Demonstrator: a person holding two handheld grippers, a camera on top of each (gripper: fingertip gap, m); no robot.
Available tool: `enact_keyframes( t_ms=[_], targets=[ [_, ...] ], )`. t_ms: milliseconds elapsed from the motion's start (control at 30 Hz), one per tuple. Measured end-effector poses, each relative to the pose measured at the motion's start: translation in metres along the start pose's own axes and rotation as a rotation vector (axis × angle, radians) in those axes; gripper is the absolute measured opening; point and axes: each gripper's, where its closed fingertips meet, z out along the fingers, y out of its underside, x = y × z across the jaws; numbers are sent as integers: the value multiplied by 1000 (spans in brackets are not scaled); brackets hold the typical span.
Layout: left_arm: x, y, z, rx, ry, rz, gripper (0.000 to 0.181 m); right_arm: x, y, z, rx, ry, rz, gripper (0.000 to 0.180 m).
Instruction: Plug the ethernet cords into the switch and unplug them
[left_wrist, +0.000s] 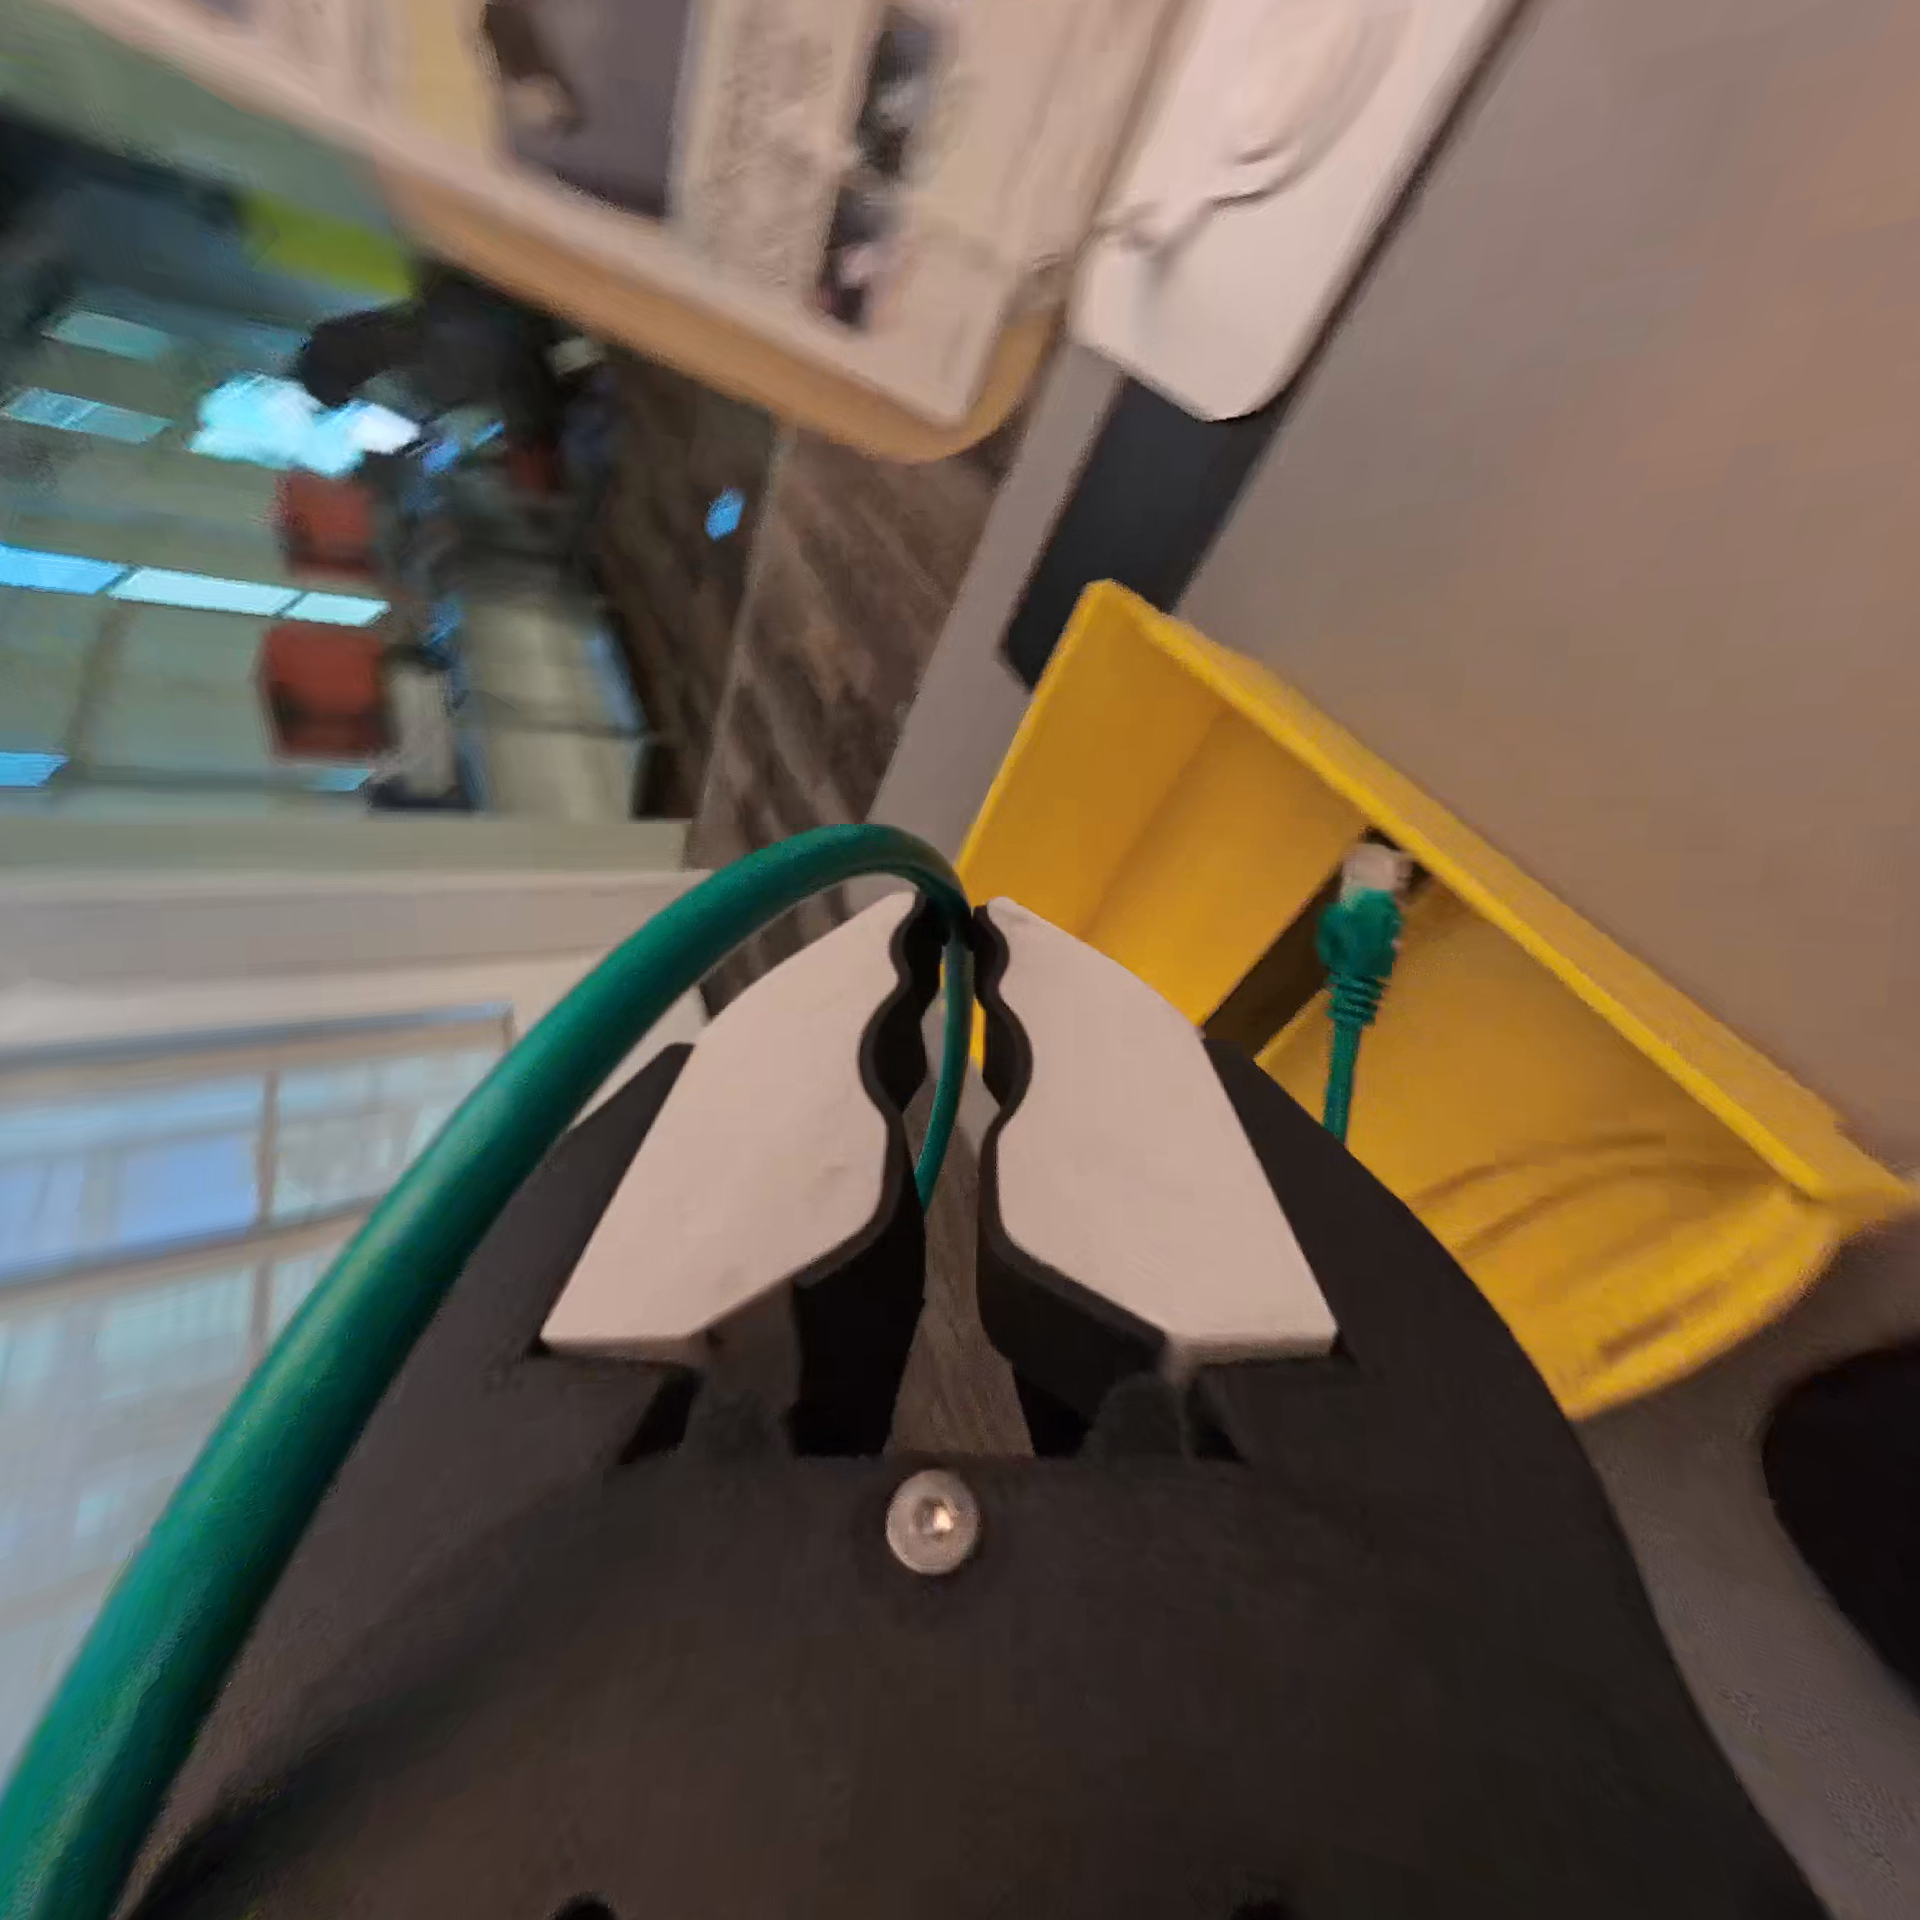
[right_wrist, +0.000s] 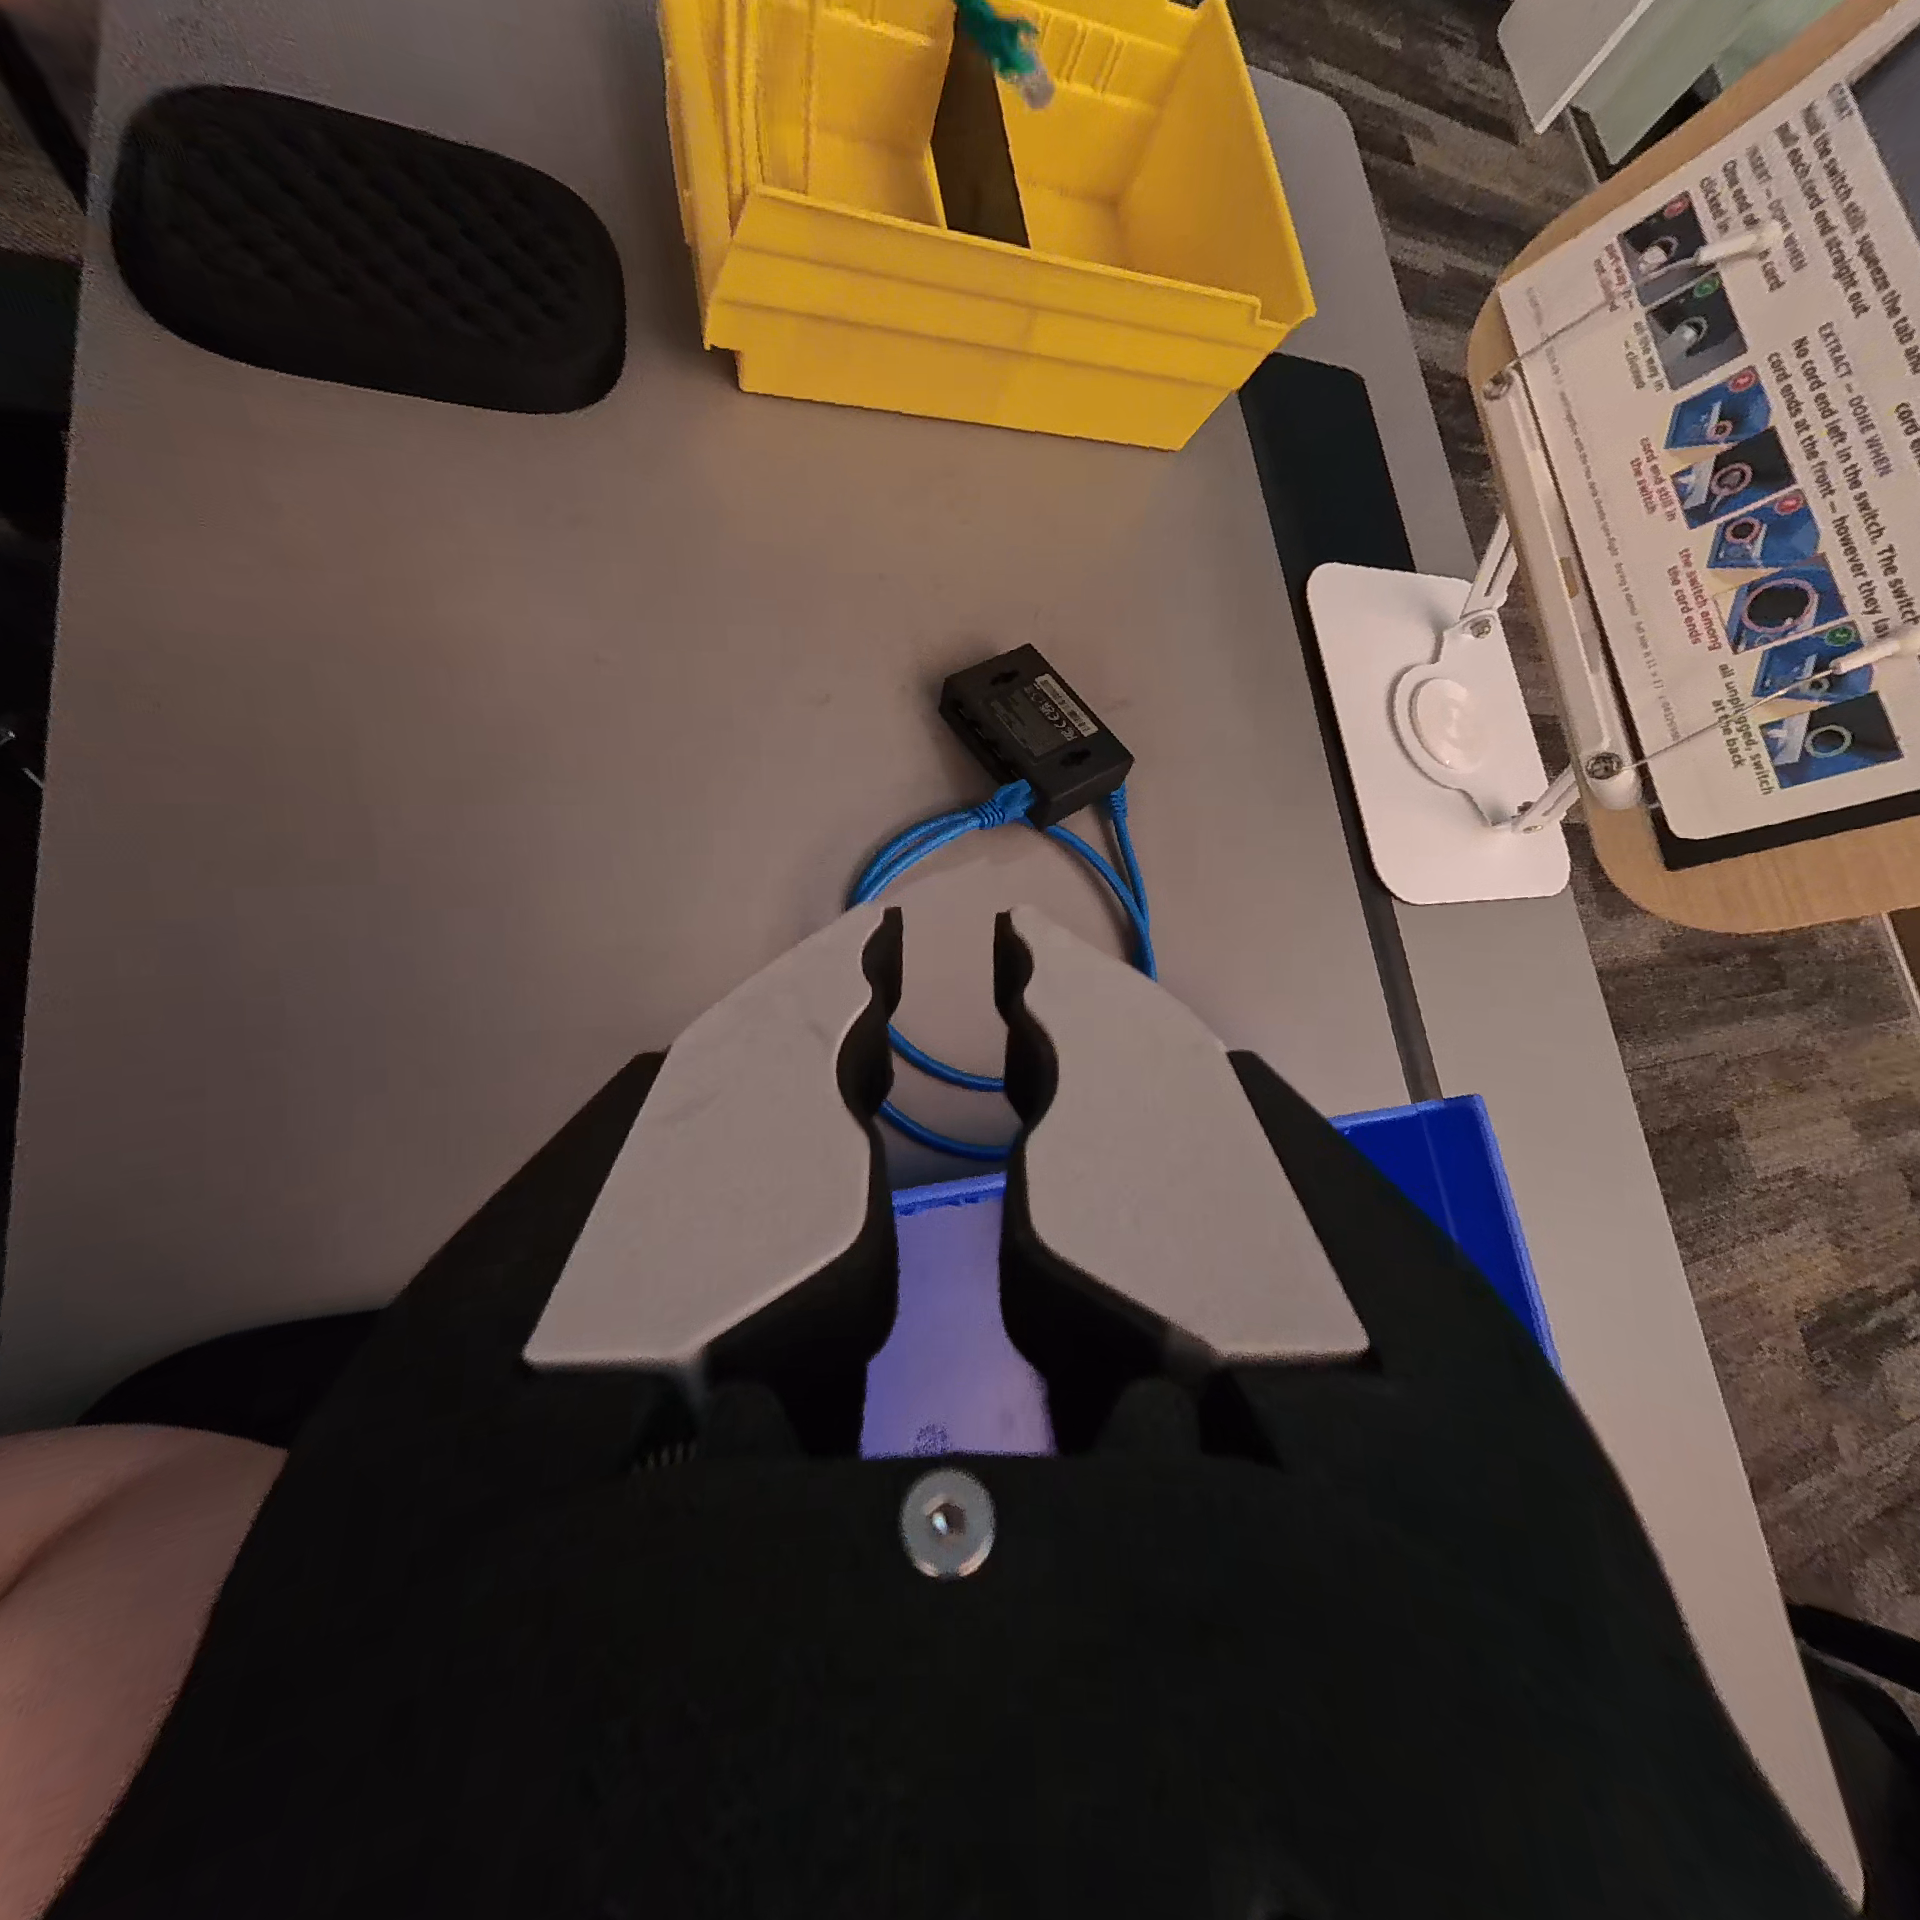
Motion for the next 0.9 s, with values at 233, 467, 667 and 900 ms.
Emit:
enact_keyframes(
  t_ms=[233,467,667,900],
  targets=[
    [15,68,36,-450,292,423,5,-5,-5,-4,20,1,-29,17],
    [45,118,47,-663,451,635,4,-3,-6,-10,44,11,-22,17],
    [3,138,39,-792,403,793,4,-1,-2,-4,18,6,-18,17],
    [-28,147,17,-954,392,959,4,0,0,-4,11,14,-17,17]
  ],
)
